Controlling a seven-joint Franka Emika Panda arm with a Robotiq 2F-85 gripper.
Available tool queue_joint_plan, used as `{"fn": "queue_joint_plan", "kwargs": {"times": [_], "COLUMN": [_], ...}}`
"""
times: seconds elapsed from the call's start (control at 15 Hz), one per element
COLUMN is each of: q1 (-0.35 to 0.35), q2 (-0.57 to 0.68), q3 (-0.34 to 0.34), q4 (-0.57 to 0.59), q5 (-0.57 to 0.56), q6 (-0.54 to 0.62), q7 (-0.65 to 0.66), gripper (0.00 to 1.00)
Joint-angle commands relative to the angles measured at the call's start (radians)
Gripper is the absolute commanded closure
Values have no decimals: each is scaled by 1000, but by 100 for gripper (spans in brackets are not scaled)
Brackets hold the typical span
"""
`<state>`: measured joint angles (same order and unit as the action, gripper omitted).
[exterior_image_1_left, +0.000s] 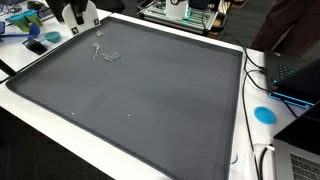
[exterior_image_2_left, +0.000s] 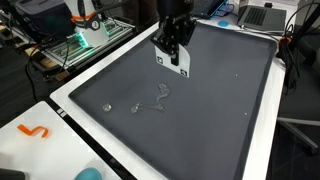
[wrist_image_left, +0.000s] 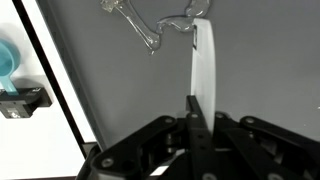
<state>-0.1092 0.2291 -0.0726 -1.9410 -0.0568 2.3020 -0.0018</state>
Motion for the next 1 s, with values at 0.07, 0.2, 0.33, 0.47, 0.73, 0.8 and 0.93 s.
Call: {"fn": "queue_joint_plan", "kwargs": {"times": [0.07,0.2,0.33,0.47,0.73,0.8,0.93], "q1": [-37,-56,-73,-89,-109,-113,-118], "q2": [-4,-12,-14,-16,-7,-4,1], "q3": [-13,-20,-26,-31,-46,-50,-60], "q4": [-1,-7,-6,-5,9,12,18], "q5": [97,140,181,227,272,275,264], "q6": [-20,-14,-19,-17,-36,-44,-69], "q7": [-52,-68,-81,-94,-91,-92,-89], "gripper": [99,99,99,99,99,99,99]}}
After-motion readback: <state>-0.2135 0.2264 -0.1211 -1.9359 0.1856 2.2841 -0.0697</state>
